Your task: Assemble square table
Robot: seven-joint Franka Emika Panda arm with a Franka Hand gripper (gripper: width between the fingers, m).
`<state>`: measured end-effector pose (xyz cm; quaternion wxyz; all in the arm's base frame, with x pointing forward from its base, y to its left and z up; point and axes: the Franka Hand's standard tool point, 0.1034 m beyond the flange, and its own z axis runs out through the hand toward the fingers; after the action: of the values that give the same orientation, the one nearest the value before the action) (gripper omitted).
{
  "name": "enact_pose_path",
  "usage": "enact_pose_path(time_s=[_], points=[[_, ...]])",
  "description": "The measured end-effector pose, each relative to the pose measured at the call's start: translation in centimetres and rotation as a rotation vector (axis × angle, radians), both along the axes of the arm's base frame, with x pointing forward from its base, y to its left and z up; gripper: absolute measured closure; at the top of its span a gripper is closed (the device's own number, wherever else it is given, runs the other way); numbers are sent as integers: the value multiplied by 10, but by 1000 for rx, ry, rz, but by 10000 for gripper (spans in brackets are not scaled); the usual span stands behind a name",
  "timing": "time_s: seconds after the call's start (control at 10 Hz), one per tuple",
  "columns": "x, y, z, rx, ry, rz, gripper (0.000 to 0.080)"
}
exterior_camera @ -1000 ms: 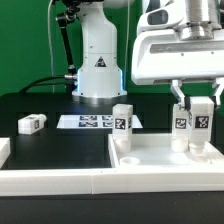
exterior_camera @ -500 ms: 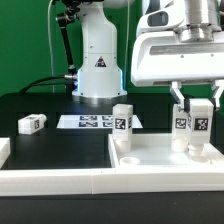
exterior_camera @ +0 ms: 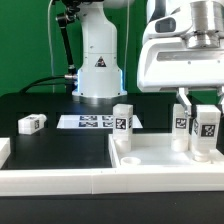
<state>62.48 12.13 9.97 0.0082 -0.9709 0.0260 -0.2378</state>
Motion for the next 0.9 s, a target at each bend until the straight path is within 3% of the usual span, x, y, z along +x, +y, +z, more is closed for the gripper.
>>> enact_pose_path(time_s=[0.9], points=[[-7,-3,-17,-20,-77,11,508]])
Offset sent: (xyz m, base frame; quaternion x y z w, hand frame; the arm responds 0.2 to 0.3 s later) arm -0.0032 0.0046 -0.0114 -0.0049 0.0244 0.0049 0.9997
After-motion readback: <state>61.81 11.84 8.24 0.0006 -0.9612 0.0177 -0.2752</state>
